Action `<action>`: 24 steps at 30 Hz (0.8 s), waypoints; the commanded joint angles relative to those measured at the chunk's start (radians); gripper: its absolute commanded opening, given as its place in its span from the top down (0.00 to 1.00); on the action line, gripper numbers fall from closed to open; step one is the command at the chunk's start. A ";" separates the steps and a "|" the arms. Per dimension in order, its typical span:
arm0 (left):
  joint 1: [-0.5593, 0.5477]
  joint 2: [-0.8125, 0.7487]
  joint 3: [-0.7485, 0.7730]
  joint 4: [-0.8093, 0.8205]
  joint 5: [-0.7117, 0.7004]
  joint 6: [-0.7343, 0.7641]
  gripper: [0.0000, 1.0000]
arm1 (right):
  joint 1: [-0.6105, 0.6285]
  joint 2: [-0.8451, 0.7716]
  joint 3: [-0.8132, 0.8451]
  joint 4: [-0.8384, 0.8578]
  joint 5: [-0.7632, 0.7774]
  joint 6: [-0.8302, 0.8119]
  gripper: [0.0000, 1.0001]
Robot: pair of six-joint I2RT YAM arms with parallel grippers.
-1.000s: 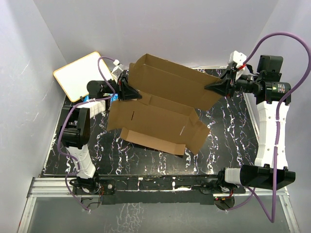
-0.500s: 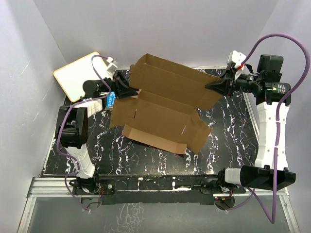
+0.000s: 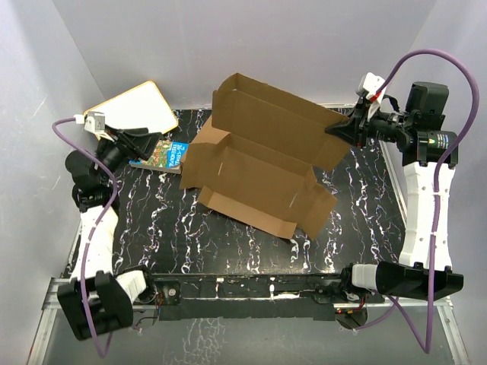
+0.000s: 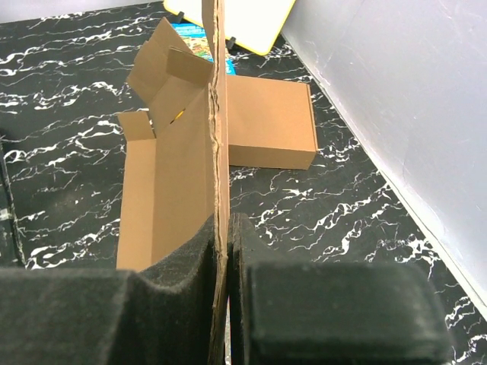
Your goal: Fold the paper box
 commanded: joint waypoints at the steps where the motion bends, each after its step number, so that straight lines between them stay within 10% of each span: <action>1: -0.004 -0.118 -0.028 -0.567 -0.110 0.184 0.46 | -0.001 -0.007 0.055 0.114 0.027 0.082 0.92; 10: -0.305 -0.130 0.047 -1.028 -0.261 0.368 0.99 | 0.000 -0.018 0.004 0.142 0.023 0.110 0.92; 24: -0.439 0.002 -0.091 -0.832 -0.533 0.362 1.00 | 0.000 -0.030 -0.012 0.136 0.001 0.110 0.92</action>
